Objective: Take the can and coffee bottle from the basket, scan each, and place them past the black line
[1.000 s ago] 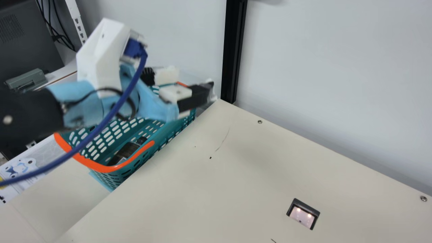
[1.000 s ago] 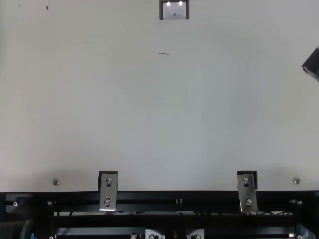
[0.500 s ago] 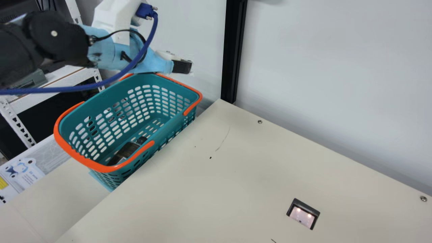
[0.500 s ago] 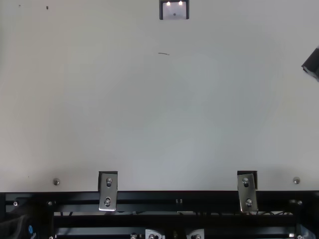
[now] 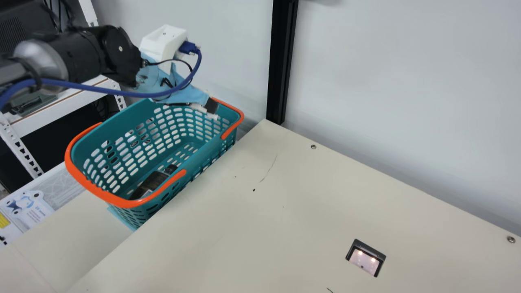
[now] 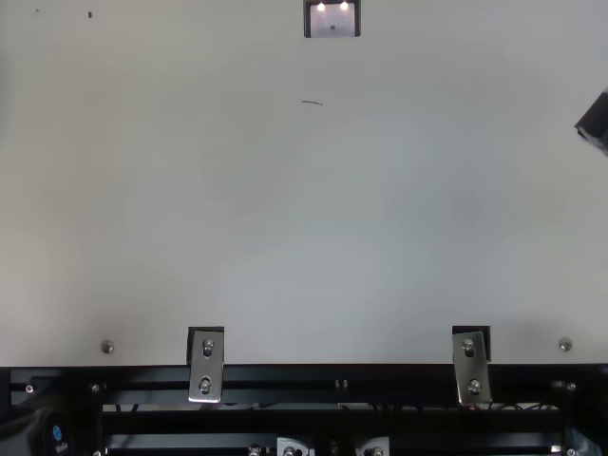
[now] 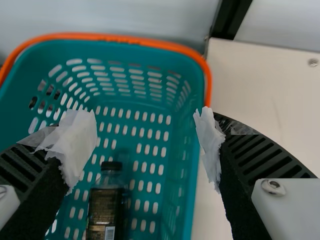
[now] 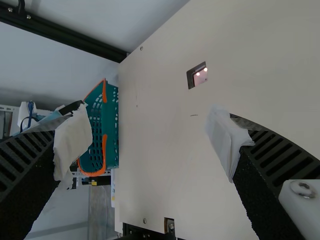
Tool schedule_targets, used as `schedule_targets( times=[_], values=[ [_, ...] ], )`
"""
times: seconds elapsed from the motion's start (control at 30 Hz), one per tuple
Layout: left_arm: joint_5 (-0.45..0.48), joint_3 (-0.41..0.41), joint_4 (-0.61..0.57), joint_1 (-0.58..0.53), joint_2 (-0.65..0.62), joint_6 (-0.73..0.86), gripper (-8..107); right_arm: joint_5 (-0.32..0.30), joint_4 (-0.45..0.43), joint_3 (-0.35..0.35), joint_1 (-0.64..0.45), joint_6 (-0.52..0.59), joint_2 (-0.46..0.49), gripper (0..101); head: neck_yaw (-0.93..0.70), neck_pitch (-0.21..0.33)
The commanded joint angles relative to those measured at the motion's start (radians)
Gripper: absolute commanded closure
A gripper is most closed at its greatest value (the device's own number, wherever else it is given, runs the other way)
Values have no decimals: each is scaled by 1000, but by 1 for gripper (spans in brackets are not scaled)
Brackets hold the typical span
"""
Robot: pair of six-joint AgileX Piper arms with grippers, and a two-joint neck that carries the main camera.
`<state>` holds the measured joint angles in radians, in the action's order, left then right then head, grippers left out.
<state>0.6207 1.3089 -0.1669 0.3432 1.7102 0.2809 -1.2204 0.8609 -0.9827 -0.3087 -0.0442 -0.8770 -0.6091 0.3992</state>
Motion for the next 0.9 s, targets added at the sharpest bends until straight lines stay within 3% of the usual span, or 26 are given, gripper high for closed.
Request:
schedule_targets(
  times=[0.0,0.07,0.37,0.87],
  values=[
    [-1,7,18,9,34,-15,9,0,0,0,0,0,0,0,-11,31],
    [-5,18,24,22,55,-29,9,0,0,0,0,0,0,0,-11,31],
    [31,105,-163,100,77,53,9,0,0,0,0,0,0,0,-11,31],
    [77,100,-141,219,96,187,9,0,0,0,0,0,0,0,-11,31]
  ],
)
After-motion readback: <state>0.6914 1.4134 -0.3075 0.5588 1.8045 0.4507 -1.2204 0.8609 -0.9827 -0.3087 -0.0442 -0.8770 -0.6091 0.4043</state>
